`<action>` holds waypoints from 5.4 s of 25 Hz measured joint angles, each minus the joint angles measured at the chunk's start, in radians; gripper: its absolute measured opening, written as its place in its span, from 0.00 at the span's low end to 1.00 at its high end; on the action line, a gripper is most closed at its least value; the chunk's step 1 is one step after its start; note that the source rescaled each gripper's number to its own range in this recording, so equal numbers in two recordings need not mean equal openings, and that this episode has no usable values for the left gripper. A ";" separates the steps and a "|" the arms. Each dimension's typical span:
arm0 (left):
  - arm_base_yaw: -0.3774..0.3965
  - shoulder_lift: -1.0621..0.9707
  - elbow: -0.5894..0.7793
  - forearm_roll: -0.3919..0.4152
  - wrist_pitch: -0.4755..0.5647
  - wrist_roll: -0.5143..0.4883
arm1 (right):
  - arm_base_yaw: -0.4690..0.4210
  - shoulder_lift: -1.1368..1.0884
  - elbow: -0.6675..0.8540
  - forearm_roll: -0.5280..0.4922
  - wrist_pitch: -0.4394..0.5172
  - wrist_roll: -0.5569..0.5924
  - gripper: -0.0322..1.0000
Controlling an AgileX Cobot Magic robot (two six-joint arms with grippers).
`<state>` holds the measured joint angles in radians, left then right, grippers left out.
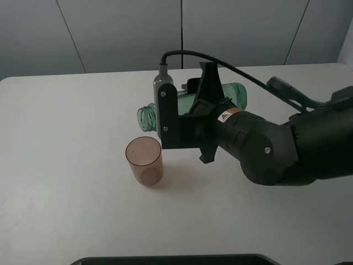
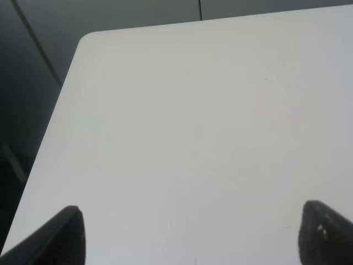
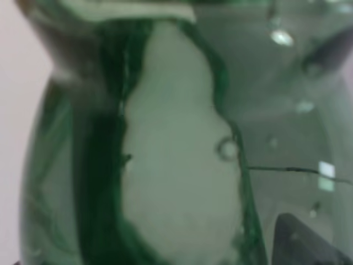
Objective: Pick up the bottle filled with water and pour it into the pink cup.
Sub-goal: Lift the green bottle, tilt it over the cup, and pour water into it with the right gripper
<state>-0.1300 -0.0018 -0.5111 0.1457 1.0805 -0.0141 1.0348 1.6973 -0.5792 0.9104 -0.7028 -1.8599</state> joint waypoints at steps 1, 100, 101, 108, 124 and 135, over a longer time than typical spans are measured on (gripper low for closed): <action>0.000 0.000 0.000 0.000 0.000 0.000 | 0.000 0.006 0.000 0.002 0.002 -0.005 0.03; 0.000 0.000 0.000 0.000 0.000 -0.002 | -0.008 0.010 0.000 0.149 -0.018 -0.230 0.03; 0.000 0.000 0.000 0.000 0.000 -0.002 | -0.008 0.010 0.000 0.149 -0.018 -0.230 0.03; 0.000 0.000 0.000 0.000 0.000 -0.002 | -0.008 0.010 0.000 0.130 -0.018 -0.230 0.03; 0.000 0.000 0.000 0.000 0.000 -0.006 | -0.008 0.010 0.000 0.047 -0.018 -0.230 0.03; 0.000 0.000 0.000 0.000 0.000 -0.006 | -0.008 0.010 0.000 0.043 -0.020 -0.230 0.03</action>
<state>-0.1300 -0.0018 -0.5111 0.1457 1.0805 -0.0196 1.0273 1.7077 -0.5792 0.9532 -0.7228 -2.0898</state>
